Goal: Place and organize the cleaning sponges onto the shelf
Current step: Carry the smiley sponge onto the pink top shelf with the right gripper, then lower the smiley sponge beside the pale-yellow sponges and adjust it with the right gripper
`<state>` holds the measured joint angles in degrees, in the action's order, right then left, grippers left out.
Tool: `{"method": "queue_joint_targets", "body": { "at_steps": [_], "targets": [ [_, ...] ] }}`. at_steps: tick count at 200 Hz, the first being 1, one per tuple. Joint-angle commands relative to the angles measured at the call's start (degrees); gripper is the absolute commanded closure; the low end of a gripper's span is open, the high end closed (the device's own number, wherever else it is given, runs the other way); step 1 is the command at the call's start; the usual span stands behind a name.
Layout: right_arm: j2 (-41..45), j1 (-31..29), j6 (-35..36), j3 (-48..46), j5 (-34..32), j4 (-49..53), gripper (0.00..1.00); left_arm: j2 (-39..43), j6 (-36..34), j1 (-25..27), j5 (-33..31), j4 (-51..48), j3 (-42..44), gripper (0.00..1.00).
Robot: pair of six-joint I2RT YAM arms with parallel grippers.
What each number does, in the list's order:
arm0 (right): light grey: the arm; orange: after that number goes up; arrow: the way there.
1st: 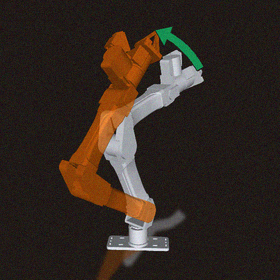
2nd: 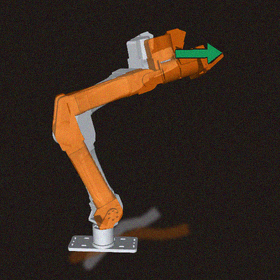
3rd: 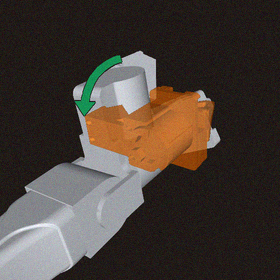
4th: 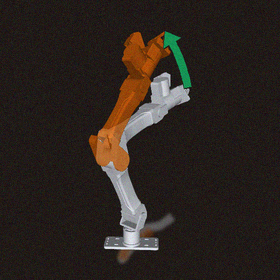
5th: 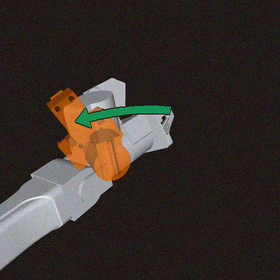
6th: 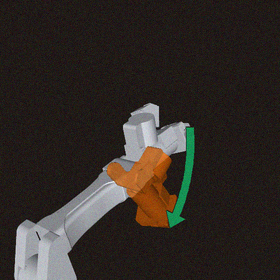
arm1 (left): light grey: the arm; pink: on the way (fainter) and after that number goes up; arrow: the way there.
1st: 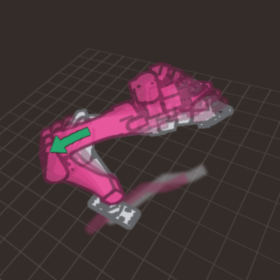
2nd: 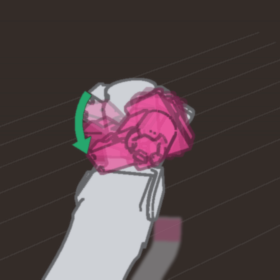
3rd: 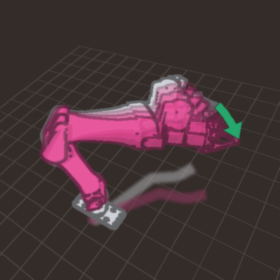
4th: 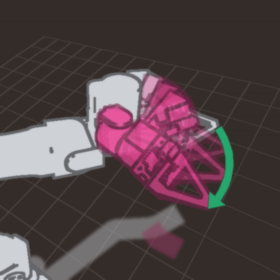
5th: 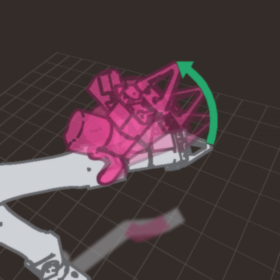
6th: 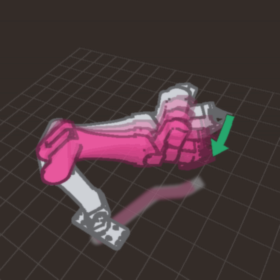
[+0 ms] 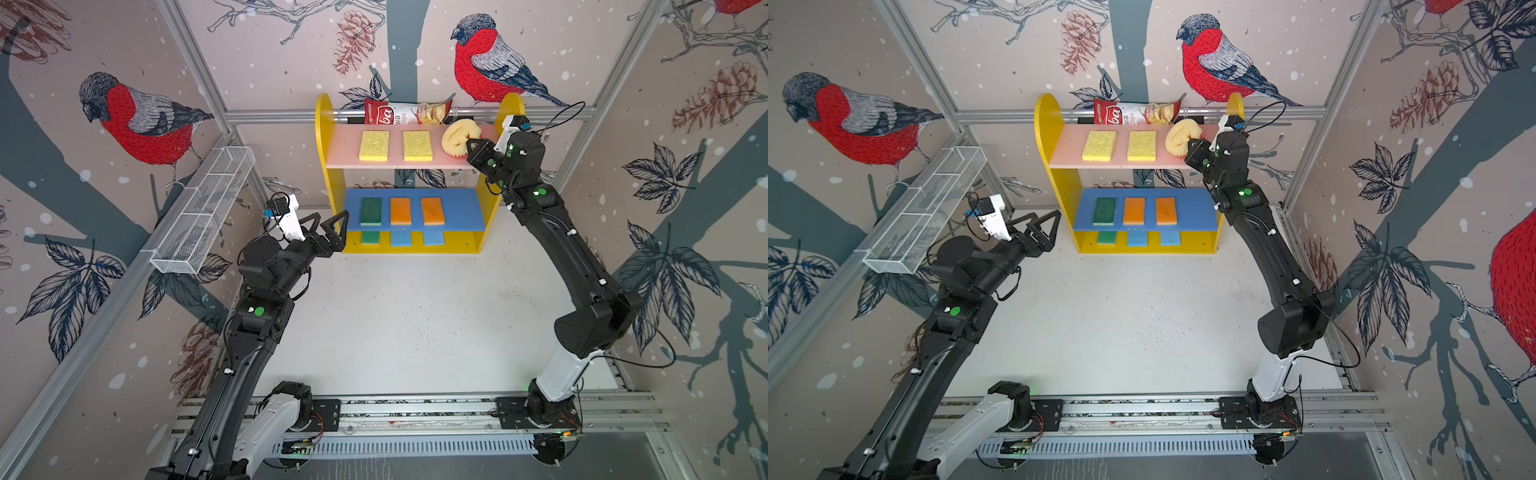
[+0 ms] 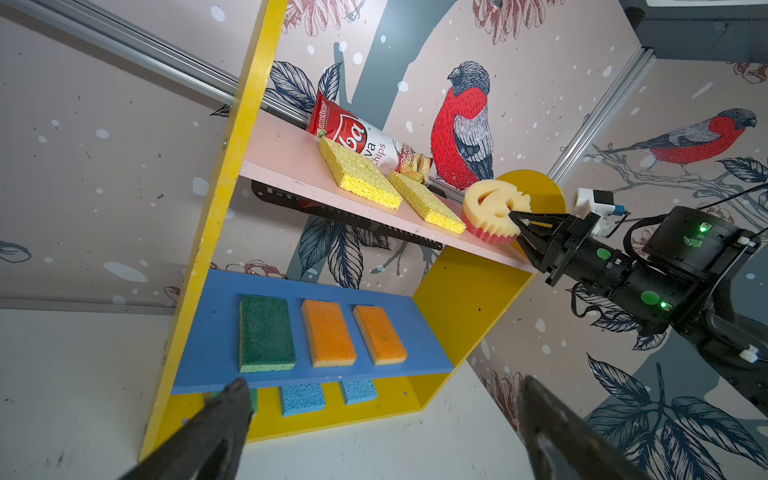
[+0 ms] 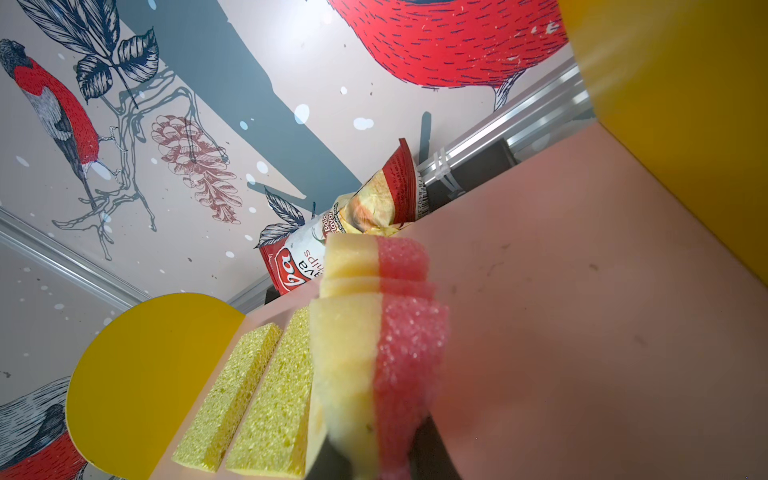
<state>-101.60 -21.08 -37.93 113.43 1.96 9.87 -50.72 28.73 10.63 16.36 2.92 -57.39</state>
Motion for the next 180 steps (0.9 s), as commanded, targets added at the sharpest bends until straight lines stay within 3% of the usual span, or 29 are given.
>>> {"method": "queue_joint_targets", "body": {
  "at_steps": [1, 31, 86, 124, 180],
  "targets": [
    [0.9, 0.14, -1.33, -1.05, -1.22, -0.59, 0.69, 0.36, 0.12, -0.08, 0.01, 0.6, -0.1, 0.02],
    [1.62, 0.73, -2.41, -2.86, -0.99, -1.11, 0.56, 0.36, 0.44, -0.09, -0.02, 0.88, -0.1, 0.02],
    [2.36, 1.29, -2.98, -3.96, -1.59, -1.65, 0.54, 0.23, 1.06, -0.08, 0.32, 1.04, -0.1, 0.02],
    [2.85, 1.53, -3.4, -4.52, -1.62, -1.77, 0.38, 0.27, 1.42, -0.06, 0.4, 1.28, -0.1, 0.02],
    [3.6, 1.96, -4.08, -5.34, -2.38, -1.98, 0.25, 0.51, 1.76, -0.13, 0.52, 1.15, 1.43, 0.02]
  ]
}}
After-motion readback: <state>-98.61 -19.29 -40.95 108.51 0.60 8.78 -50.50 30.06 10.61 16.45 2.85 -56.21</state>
